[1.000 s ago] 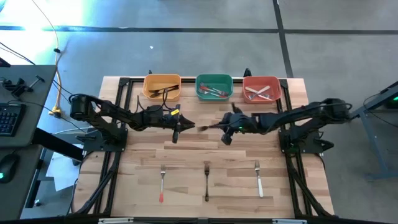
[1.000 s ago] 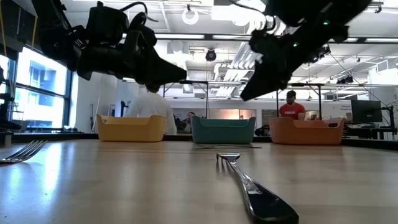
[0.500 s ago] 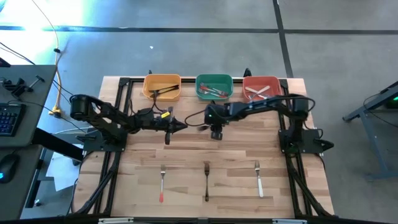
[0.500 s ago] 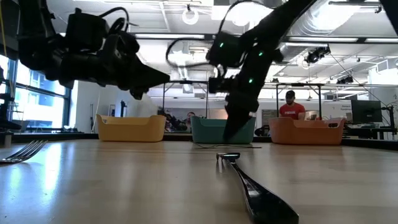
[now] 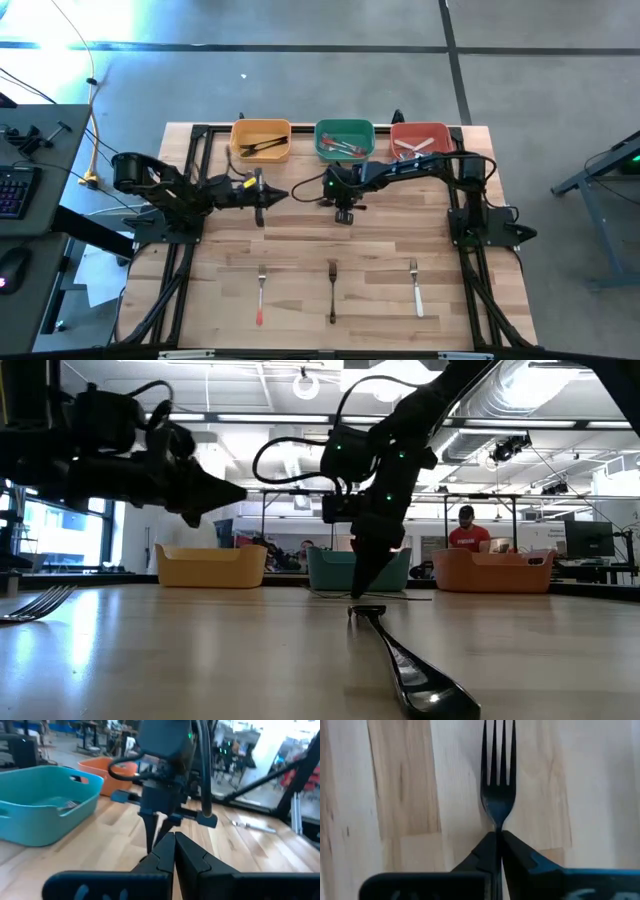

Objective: Sort silverware by color (type)
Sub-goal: Put the top black fork into the yellow bin

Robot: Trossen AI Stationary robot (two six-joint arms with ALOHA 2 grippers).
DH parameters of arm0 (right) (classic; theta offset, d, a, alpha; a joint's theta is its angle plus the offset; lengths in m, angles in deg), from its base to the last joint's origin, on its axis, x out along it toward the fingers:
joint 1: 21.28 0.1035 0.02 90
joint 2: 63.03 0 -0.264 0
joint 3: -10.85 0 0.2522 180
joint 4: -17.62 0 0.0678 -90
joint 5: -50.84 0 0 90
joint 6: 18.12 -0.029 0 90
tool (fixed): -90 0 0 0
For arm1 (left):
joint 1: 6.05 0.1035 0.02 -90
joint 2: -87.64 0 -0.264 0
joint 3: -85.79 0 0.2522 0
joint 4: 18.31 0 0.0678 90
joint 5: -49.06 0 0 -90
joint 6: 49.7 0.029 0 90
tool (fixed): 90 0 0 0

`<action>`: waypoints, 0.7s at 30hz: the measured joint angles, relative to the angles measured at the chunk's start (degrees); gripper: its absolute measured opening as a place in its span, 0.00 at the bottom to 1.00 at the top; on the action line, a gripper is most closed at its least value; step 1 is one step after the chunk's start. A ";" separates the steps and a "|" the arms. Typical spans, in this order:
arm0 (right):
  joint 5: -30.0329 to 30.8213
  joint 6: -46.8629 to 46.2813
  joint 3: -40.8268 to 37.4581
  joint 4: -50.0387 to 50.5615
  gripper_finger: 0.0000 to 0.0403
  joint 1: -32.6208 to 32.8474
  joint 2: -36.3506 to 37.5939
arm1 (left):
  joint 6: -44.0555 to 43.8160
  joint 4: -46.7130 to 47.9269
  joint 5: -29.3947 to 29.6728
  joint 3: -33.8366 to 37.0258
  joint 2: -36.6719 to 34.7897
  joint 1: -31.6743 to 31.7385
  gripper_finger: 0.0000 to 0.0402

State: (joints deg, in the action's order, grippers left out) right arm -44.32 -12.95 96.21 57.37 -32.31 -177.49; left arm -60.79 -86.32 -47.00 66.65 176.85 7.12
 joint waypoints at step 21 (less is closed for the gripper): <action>0.06 -16.77 -13.27 -44.16 0.00 4.93 4.75 | -2.39 -5.33 -5.46 4.83 -0.02 2.18 0.23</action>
State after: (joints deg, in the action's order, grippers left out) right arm -44.26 -29.72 82.94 13.22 -27.38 -172.74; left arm -63.18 -91.66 -52.47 71.48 176.83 9.30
